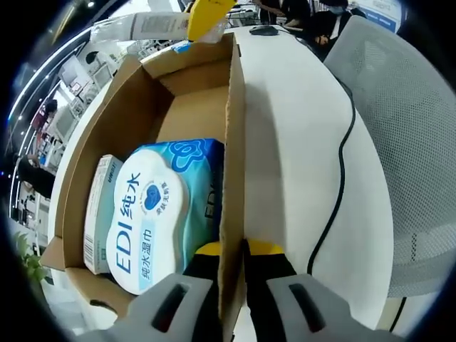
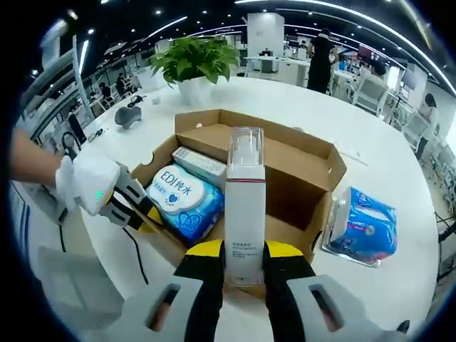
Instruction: Operate the shoe box by opening the lid, removing the specified soft item, and placing it in the target area until the item is outside and the box remains undamaged.
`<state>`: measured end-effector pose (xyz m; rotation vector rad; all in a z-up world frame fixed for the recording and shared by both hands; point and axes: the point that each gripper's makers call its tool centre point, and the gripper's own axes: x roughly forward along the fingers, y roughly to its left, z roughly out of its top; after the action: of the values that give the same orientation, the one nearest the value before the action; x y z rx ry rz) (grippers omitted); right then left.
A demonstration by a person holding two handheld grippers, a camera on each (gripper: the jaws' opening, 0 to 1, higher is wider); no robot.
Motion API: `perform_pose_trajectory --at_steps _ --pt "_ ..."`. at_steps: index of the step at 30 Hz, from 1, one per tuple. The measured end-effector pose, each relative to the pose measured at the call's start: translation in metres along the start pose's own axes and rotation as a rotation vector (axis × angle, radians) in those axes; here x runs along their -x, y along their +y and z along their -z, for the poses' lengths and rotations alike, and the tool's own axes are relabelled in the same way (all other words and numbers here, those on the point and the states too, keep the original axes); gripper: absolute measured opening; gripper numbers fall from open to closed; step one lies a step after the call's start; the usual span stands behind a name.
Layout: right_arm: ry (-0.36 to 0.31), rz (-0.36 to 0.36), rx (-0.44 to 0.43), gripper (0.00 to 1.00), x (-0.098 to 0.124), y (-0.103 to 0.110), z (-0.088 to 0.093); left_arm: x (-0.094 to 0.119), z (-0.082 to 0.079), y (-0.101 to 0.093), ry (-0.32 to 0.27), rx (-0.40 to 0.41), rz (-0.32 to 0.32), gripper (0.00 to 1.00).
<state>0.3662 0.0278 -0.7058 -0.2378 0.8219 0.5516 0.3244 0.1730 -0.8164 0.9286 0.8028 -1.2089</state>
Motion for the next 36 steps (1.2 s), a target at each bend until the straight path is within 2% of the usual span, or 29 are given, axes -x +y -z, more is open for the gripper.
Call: perform_pose_trajectory --at_steps 10,20,23,27,36 --pt "-0.034 -0.006 -0.060 0.17 0.019 -0.006 0.001 -0.001 0.000 0.001 -0.001 0.000 0.000 0.03" --pt "-0.082 0.003 -0.076 0.17 0.037 -0.010 -0.004 -0.001 0.000 0.001 0.000 0.001 0.002 0.03" --pt "-0.087 -0.001 -0.073 0.17 0.040 -0.009 -0.005 0.000 0.000 0.000 0.000 0.001 0.002 0.03" --pt "-0.054 0.012 -0.060 0.17 0.045 -0.012 0.000 0.000 0.000 0.001 0.002 0.003 0.004 0.03" --pt "-0.077 0.026 -0.080 0.17 0.064 -0.027 0.003 0.000 0.000 0.000 0.008 0.007 0.011 0.03"
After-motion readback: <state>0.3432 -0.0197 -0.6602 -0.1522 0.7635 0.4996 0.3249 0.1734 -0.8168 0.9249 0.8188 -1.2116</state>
